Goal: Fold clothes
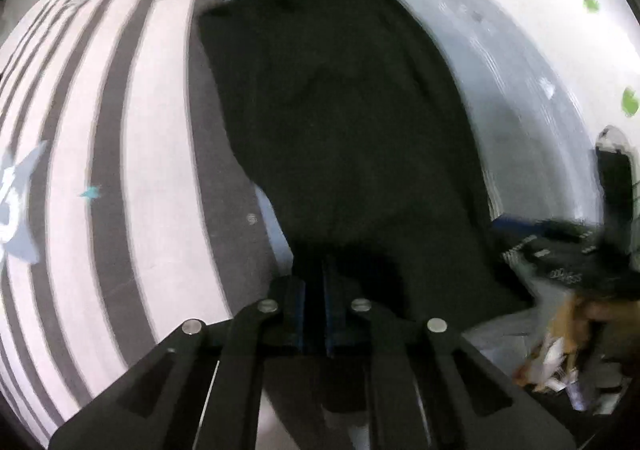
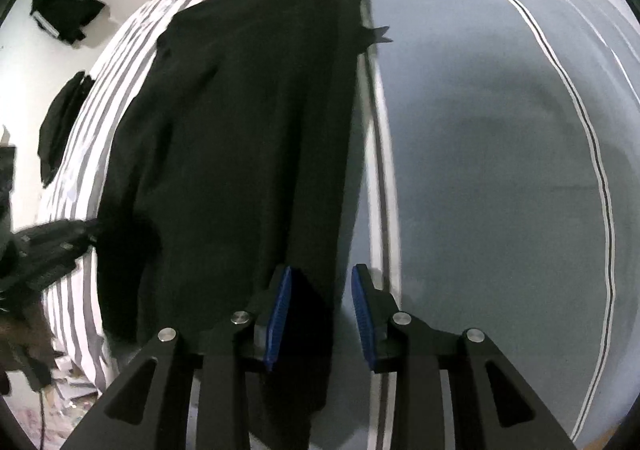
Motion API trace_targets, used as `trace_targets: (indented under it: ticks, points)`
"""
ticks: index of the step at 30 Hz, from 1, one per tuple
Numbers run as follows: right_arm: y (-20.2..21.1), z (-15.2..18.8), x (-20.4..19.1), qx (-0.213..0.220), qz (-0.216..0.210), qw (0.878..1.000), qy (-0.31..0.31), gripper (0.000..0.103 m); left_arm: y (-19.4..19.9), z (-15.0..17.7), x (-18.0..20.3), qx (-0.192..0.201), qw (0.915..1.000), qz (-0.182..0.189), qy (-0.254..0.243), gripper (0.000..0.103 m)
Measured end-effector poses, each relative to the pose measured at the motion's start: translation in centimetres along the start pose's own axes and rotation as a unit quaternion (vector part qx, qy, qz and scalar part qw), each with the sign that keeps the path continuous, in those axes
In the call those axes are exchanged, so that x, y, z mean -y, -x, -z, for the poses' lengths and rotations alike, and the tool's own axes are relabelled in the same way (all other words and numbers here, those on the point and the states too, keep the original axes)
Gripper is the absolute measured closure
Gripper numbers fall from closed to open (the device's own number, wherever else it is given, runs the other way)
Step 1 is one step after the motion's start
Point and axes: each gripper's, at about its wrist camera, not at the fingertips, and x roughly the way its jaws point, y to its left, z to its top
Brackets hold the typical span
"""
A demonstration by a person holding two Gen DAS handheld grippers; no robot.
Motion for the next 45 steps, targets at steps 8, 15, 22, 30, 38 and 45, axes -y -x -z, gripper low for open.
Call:
trace_targets:
  ticks: [8, 15, 22, 30, 38, 45]
  points:
    - [-0.4, 2.7, -1.2, -0.034, -0.022, 0.999, 0.025, 0.102, -3.8, 3.0, -6.2, -0.097, 0.9908, -0.042, 0.085, 0.091]
    - [0.4, 1.6, -0.7, -0.017, -0.015, 1.0, -0.003, 0.095, -2.5, 4.0, -6.0, -0.093, 0.9907, -0.032, 0.094, 0.058]
    - [0.0, -0.5, -0.9, -0.004, -0.054, 0.999, -0.001, 0.067, -3.9, 4.6, -6.3, -0.101, 0.989, -0.014, 0.107, 0.037]
    - [-2.9, 0.7, -2.9, -0.032, -0.055, 0.998, 0.001, 0.052, -4.8, 3.8, -4.3, -0.066, 0.9949, -0.002, 0.077, 0.047]
    - [-3.7, 0.7, -4.5, -0.036, -0.081, 0.996, 0.021, 0.05, -5.0, 2.9, -3.9, -0.063, 0.9965, 0.003, 0.055, 0.092]
    - [-1.6, 0.5, -2.6, -0.038, -0.095, 0.995, 0.022, 0.095, -1.4, 2.3, -3.1, -0.06, 0.9971, 0.038, 0.03, 0.095]
